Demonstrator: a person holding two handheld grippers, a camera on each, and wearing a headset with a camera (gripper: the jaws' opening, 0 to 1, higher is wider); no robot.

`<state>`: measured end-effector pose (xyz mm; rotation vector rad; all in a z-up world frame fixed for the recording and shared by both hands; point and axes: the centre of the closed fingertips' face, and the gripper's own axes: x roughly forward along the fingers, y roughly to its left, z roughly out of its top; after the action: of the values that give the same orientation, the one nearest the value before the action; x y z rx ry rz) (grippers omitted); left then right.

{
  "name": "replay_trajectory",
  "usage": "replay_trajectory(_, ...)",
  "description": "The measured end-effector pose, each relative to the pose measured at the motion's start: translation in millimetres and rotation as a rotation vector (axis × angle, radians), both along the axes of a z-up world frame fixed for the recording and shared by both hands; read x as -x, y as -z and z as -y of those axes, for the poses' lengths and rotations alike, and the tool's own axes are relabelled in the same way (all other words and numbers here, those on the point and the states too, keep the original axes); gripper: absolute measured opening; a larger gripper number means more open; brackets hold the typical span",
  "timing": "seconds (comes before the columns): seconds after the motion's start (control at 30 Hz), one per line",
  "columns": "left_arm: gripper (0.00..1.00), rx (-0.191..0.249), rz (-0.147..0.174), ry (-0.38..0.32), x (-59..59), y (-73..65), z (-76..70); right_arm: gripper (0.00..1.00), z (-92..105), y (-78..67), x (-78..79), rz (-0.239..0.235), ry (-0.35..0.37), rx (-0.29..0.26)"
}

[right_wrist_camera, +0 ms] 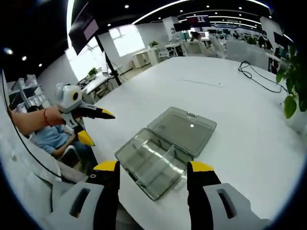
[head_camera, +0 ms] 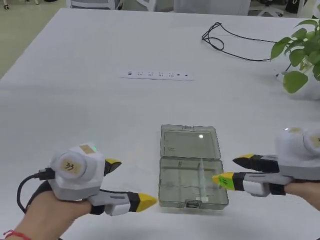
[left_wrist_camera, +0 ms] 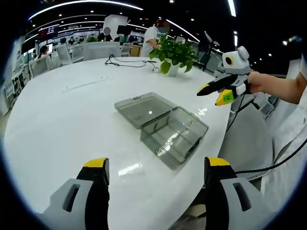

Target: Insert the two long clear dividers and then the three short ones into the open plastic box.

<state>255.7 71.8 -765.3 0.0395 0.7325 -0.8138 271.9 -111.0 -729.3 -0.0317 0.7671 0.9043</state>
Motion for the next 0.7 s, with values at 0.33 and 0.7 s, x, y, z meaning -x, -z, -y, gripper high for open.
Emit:
replay_trajectory(0.33, 0.75, -0.071, -0.073, -0.044, 1.6, 19.5, -7.8, 0.68, 5.4, -14.9, 14.3, 0.108, -0.085, -0.034)
replay_trajectory(0.7, 0.67, -0.161, -0.165, -0.095, 3.3, 42.1, -12.5, 0.78, 19.6, -12.5, 25.7, 0.208, -0.165, -0.042)
